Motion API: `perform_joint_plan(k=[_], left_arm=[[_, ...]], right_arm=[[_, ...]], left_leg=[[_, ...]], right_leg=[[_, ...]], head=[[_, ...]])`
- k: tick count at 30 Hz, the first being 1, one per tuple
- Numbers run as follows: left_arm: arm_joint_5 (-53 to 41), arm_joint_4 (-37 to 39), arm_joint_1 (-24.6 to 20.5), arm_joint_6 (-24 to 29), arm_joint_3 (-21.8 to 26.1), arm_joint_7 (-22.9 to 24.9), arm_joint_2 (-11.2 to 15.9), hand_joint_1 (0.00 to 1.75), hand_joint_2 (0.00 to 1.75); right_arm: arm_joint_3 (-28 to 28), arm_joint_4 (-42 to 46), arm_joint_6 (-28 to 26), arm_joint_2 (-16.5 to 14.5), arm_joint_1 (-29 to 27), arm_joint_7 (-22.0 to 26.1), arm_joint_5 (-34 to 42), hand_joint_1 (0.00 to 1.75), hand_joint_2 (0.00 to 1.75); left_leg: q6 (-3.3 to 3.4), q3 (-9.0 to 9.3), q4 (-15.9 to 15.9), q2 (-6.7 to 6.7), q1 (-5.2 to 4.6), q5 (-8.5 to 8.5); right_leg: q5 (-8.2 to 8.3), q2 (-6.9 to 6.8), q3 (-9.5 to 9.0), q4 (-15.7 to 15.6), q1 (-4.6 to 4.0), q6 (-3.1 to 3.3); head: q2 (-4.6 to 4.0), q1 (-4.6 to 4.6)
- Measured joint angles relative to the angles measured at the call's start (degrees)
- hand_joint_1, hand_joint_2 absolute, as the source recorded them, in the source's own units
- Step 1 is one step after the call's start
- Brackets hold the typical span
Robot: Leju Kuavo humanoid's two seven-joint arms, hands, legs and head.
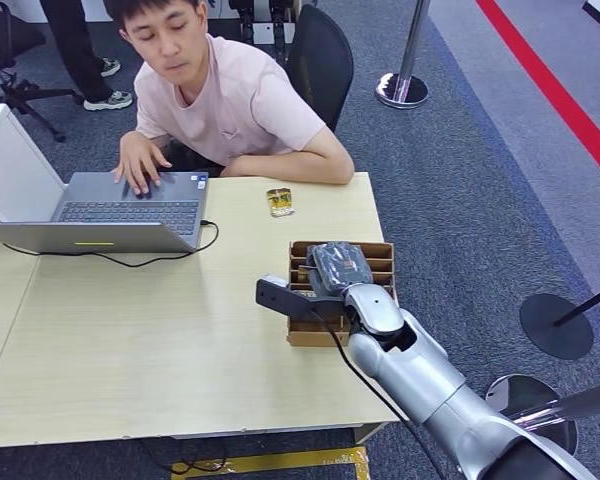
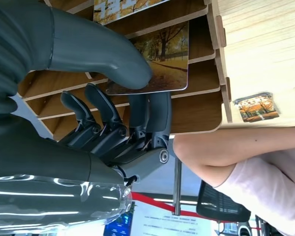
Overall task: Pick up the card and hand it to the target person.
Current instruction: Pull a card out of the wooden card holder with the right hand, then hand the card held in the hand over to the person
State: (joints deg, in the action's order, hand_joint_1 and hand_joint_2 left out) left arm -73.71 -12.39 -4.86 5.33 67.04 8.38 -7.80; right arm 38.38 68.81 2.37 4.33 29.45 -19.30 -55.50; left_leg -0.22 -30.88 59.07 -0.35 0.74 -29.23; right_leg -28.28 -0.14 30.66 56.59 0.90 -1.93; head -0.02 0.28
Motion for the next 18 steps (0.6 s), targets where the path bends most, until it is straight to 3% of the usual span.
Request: perform_joint_plan(k=[9,18], left_arm=[[0.9,0.0,0.0,0.7,0.1,-0.2,0.0,0.00,1.75],[1.4,0.0,0.0,0.3,1.0,-0.7,0.0,0.00,1.75]], right_arm=[[-0.8,0.9,-1.9,0.3,-0.1,1.0,2.8,1.52,1.75],[-7.7,11.7,-11.8,1.6,-2.1,8.5,9.0,1.52,1.75]], left_leg=[[0.00,0.01,0.0,0.00,0.00,0.00],[0.00,0.00,0.0,0.00,-0.01,0.00]], right_leg=[[0.00,0.00,0.00,0.0,0.00,0.00],[0.00,0.00,0.02,0.0,0.00,0.00]], head=[[0.00,-0.01],[0.01,-0.01]])
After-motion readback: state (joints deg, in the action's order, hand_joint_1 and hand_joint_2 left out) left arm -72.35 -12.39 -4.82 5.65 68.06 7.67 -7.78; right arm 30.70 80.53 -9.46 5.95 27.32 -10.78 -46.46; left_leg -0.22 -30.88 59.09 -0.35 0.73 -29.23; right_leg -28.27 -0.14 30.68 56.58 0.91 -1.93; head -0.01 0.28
